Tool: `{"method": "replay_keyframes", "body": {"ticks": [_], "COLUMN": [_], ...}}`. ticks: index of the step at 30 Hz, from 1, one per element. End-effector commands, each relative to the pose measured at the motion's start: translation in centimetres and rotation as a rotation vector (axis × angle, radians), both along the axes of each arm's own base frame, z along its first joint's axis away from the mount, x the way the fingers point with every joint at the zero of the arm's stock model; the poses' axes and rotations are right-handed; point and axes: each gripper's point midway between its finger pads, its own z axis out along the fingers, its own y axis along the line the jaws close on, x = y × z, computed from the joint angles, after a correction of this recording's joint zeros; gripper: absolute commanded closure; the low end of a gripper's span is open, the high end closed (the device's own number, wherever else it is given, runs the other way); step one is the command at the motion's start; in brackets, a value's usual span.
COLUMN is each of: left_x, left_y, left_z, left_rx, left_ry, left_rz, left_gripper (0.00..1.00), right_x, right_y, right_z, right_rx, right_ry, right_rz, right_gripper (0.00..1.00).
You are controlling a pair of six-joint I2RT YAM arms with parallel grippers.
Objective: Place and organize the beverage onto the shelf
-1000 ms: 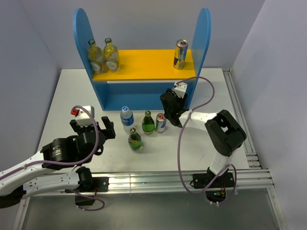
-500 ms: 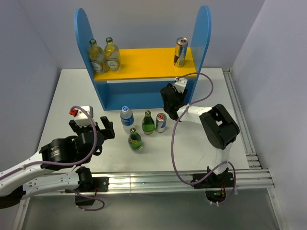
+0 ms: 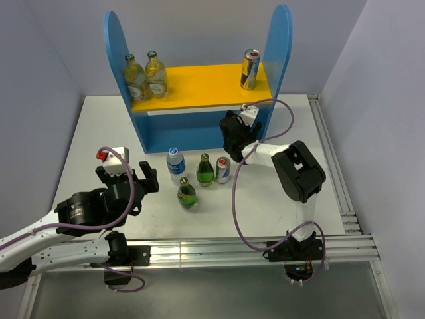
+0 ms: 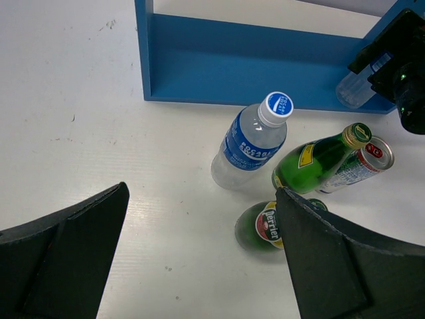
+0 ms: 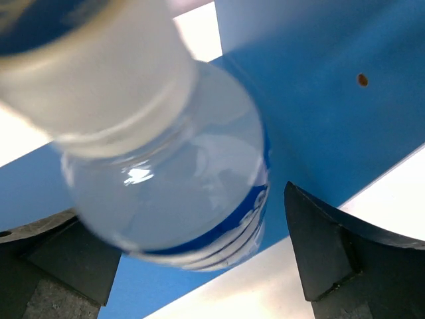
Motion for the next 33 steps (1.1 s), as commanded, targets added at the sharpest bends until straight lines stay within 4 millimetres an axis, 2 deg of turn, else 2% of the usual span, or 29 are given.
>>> {"method": "replay_keyframes", "body": {"ticks": [1,7,8,13,14,15,16,24,28,30,31,32,33], "left_x": [0.1,0.1,0.1,0.1,0.1,0.1,0.1,0.1,0.2,0.2,0.2,0.2,0.2], "left_y": [0.2,0.3,0.3,0.4,0.5,0.5,0.5,0.5,0.3,0.3,0.3,0.3,0.3], "left_z": [0.8,0.8,0.7,0.7,0.7,0.8,0.8,0.6,0.4,0.4,0.3,0.3,0.3], "left_rx": [-0.022,-0.023,-0.019,-0.021,-0.022,-0.025,-0.026,-0.012,0.002,0.002,0.006,0.005,0.006], "left_ry": [-0.019,-0.02,-0.017,-0.018,-0.019,-0.02,-0.02,-0.018,-0.012,-0.012,-0.011,-0.01,-0.013], "left_rz": [0.016,0.018,0.018,0.022,0.024,0.026,0.026,0.032,0.038,0.039,0.038,0.035,0.035], "left_gripper": [0.01,0.01,0.0,0.01,0.01,0.01,0.01,0.01,0.01,0.01,0.01,0.01,0.01], "right_x": [2.7,1.9,1.5,0.1,-0.5,-0.8,-1.3,-3.7,-5.5,-6.5,-7.3,-8.1,-9.0], "right_y": [0.8,0.6,0.6,0.4,0.2,0.2,0.0,-0.1,0.3,0.3,0.1,0.8,0.2], "right_z": [5.9,6.1,5.5,5.5,4.7,5.2,4.6,4.4,4.2,5.2,4.9,5.1,5.7], "right_rx": [0.074,0.091,0.087,0.107,0.098,0.109,0.107,0.119,0.135,0.156,0.145,0.143,0.133], "right_ry": [-0.165,-0.158,-0.142,-0.115,-0.092,-0.097,-0.083,-0.048,-0.024,-0.043,-0.03,-0.03,-0.036], "right_rz": [-0.019,-0.007,0.004,0.036,0.044,0.048,0.052,0.119,0.15,0.156,0.15,0.169,0.145], "right_gripper": [0.0,0.0,0.0,0.0,0.0,0.0,0.0,0.0,0.0,0.0,0.0,0.0,0.0]}}
